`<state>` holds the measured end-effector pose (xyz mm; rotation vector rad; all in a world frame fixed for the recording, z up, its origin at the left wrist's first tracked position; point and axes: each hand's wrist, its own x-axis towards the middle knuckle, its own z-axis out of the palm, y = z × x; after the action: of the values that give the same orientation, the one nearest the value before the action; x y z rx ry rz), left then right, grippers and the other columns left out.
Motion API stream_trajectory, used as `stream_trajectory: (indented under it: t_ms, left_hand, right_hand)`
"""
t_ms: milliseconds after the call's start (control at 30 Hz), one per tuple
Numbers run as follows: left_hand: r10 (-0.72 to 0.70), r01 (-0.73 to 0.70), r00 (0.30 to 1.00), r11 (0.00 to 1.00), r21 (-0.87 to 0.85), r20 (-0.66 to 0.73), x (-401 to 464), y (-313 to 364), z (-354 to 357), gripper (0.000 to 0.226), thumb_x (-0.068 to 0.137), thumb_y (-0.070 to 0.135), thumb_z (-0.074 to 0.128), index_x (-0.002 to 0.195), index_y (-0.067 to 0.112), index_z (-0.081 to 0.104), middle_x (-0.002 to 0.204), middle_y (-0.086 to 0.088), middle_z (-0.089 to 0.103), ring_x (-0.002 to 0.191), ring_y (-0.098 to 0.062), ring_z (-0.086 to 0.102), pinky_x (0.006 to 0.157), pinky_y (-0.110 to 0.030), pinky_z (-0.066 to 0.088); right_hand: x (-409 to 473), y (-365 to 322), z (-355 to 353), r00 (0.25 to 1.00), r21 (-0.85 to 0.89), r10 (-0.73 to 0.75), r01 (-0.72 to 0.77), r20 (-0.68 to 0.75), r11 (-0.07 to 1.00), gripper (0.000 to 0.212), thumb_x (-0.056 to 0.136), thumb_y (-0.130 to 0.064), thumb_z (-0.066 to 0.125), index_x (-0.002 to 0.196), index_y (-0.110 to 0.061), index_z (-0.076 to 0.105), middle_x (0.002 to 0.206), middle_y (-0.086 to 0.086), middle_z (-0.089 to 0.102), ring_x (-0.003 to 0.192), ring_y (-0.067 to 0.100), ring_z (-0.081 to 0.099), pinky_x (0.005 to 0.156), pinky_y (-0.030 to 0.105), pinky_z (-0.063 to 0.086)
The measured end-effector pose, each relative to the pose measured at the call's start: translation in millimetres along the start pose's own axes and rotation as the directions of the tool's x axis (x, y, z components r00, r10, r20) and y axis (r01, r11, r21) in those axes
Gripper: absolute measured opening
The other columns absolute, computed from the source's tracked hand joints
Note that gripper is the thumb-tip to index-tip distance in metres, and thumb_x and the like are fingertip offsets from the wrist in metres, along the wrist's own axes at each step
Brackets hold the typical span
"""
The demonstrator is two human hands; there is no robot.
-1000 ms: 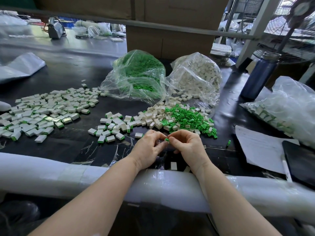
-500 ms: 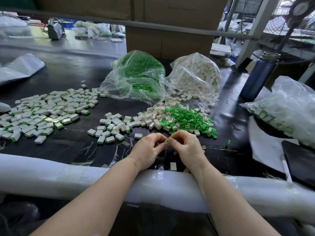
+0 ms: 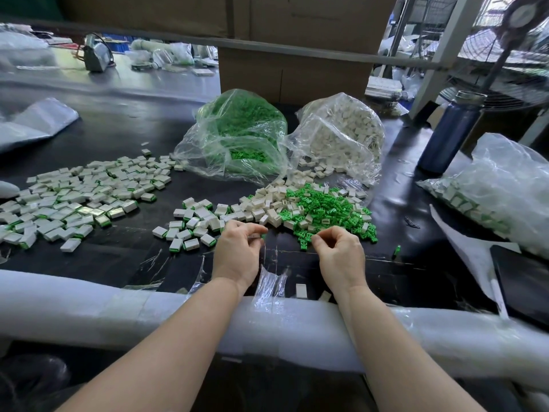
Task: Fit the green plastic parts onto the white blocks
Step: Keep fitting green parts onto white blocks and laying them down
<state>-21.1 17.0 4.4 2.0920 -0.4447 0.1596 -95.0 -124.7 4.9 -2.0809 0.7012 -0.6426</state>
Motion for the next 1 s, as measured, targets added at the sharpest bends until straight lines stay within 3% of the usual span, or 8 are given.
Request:
stream_trajectory:
  t_ms: [100,200,400,667,800,900,1000]
  left_hand:
    - [0.001,-0.003,1.0,0.997,0.082,0.018,-0.4,-2.0,2.0,0.026,0.087,0.009,0.062,0.112,0.006,0.064,0.115,-0.005,0.047,0.093,-0.013,0.049,0.083,-0.009,0.035]
    - [-0.031,0.019,0.998,0.984,0.176,0.063,-0.6,-2.1,4.1,0.038,0.087,0.014,0.061,0.123,0.002,0.056,0.125,-0.008,0.04,0.113,-0.023,0.044,0.102,-0.024,0.034]
    - [-0.087,0.061,0.994,0.947,0.315,0.069,-0.5,-1.7,5.6,0.043,0.089,0.023,0.058,0.125,0.0,0.051,0.135,-0.011,0.035,0.126,-0.027,0.029,0.105,-0.025,0.021]
    - [-0.078,0.0,0.982,0.91,0.415,0.172,0.3,-4.5,8.9,0.05,0.093,0.032,0.051,0.134,0.005,0.041,0.15,-0.009,0.021,0.139,-0.025,0.015,0.114,-0.032,0.014]
    - [-0.08,-0.012,0.979,0.893,0.45,0.185,1.0,-6.0,11.1,0.044,0.093,0.036,0.049,0.125,0.006,0.048,0.151,-0.01,0.022,0.14,-0.025,0.015,0.114,-0.032,0.013]
    - [-0.066,-0.02,0.982,0.896,0.444,0.177,-0.1,-6.3,10.9,0.042,0.093,0.036,0.05,0.124,0.007,0.05,0.148,-0.009,0.025,0.138,-0.026,0.018,0.113,-0.033,0.016]
    - [-0.039,-0.042,0.984,0.9,0.435,0.176,-1.7,-4.9,10.3,0.046,0.092,0.036,0.051,0.129,0.008,0.048,0.145,-0.008,0.028,0.135,-0.026,0.021,0.112,-0.033,0.019]
  right_hand:
    - [0.2,-0.5,-0.6,1.0,-0.004,0.022,-0.022,-0.009,1.0,0.009,0.089,-0.017,0.06,0.08,-0.018,0.062,0.09,0.005,0.064,0.088,0.02,0.057,0.079,0.031,0.046]
    - [1.9,0.5,-1.9,0.997,-0.034,0.06,-0.062,-0.057,0.998,0.009,0.089,-0.014,0.058,0.092,-0.016,0.065,0.1,0.005,0.065,0.1,0.022,0.055,0.086,0.033,0.045]
    - [6.3,5.5,-4.3,0.973,-0.147,0.154,-0.18,-0.17,0.973,0.03,0.09,-0.011,0.053,0.119,-0.017,0.058,0.128,0.002,0.054,0.122,0.024,0.043,0.099,0.035,0.032]
    - [6.4,6.6,-0.2,0.981,-0.388,0.193,-0.192,-0.035,0.902,0.049,0.095,-0.02,0.044,0.143,-0.021,0.034,0.154,-0.003,0.025,0.142,0.017,0.019,0.112,0.035,0.015]
    - [5.9,7.2,-0.1,0.985,-0.407,0.16,-0.17,-0.059,0.898,0.04,0.095,-0.023,0.047,0.135,-0.02,0.045,0.143,0.0,0.042,0.133,0.022,0.032,0.108,0.036,0.023]
    - [5.8,7.0,-1.4,0.982,-0.36,0.156,-0.185,-0.109,0.914,0.024,0.091,-0.027,0.056,0.114,-0.02,0.059,0.122,0.003,0.055,0.119,0.024,0.041,0.098,0.036,0.031]
    - [5.5,5.8,-1.3,0.978,-0.342,0.162,-0.198,-0.13,0.919,0.01,0.089,-0.026,0.059,0.097,-0.021,0.063,0.112,0.002,0.06,0.113,0.025,0.043,0.092,0.035,0.031]
